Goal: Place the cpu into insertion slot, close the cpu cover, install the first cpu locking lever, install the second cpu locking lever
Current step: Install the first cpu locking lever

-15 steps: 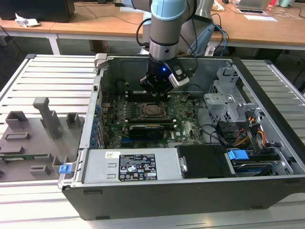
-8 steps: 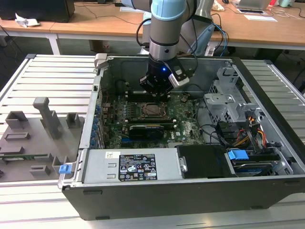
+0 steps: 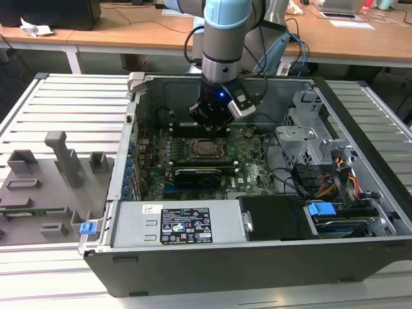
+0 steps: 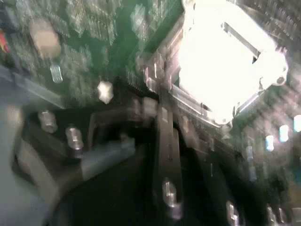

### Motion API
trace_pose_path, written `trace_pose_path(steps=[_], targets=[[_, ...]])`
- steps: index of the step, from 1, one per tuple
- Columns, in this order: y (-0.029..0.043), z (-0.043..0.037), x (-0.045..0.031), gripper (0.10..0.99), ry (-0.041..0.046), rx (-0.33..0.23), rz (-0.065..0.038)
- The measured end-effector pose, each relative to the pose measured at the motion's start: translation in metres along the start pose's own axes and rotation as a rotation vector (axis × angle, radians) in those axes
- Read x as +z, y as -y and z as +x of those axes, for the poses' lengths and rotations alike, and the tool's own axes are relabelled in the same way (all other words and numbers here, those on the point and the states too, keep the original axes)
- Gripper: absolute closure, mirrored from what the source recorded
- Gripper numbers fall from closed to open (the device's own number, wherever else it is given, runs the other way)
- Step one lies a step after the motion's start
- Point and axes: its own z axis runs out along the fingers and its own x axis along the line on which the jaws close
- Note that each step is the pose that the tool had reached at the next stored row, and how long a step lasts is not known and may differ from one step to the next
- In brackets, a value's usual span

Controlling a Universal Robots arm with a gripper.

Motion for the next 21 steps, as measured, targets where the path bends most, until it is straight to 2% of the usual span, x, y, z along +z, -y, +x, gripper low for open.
trace_pose_path(steps=[6,12,21], targets=[[0.0001,0.0,-0.0003,0.98,-0.0004,0.0,0.001],[-0.0004,-0.0001,-0.013,0.98,-0.0006,0.0,0.001],[0.0032,0.0001,-0.0134,0.98,-0.0006,0.0,0.001]])
